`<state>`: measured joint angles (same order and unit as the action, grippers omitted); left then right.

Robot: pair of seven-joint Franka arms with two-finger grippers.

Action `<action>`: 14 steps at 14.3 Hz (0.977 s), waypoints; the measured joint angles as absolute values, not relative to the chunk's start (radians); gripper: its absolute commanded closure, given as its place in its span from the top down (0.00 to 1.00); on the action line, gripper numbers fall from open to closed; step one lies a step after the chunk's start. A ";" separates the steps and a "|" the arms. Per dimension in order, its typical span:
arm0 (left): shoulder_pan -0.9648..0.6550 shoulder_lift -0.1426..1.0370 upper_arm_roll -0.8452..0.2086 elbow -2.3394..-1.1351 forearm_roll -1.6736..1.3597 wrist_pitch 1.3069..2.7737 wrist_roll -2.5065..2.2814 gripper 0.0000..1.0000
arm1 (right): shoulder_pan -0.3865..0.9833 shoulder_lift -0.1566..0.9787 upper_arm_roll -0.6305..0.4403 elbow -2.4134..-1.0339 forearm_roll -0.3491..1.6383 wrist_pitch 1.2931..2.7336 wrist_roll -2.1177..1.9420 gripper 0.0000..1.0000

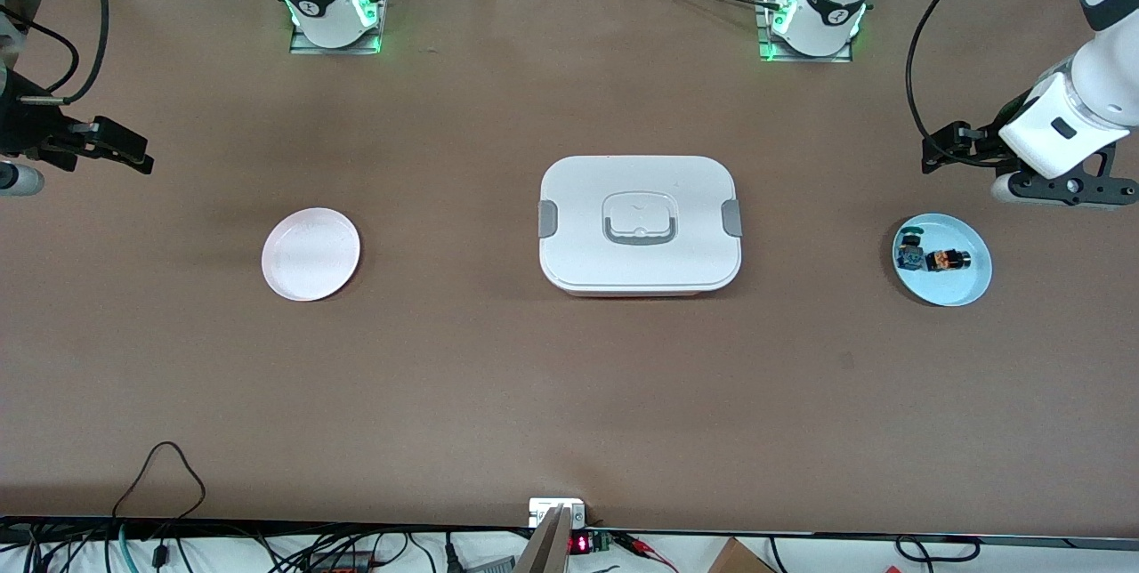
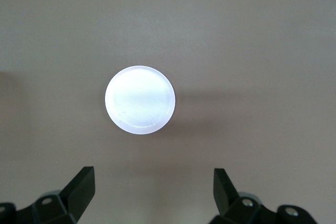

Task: Transfer orange switch to right arm and place
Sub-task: 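Move the left gripper down toward the orange switch on the blue plate, then close the left gripper on the orange-and-black switch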

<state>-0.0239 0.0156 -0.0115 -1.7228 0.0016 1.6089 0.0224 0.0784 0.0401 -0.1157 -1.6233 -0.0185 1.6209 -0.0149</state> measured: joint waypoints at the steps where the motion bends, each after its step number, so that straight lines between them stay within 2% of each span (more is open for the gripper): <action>1: -0.024 0.020 -0.011 -1.721 0.002 1.600 0.022 1.00 | 0.078 0.040 -0.116 -1.623 -0.019 1.621 -0.015 1.00; 5: -0.013 0.057 -0.005 -1.720 0.002 1.591 0.022 1.00 | 0.078 0.040 -0.116 -1.624 -0.018 1.621 -0.015 1.00; 10: 0.045 0.158 -0.002 -1.693 0.028 1.601 0.032 1.00 | 0.078 0.040 -0.117 -1.625 -0.018 1.621 -0.015 1.00; 14: 0.140 0.258 0.001 -1.695 0.049 1.782 0.121 1.00 | 0.079 0.040 -0.117 -1.625 -0.018 1.621 -0.015 1.00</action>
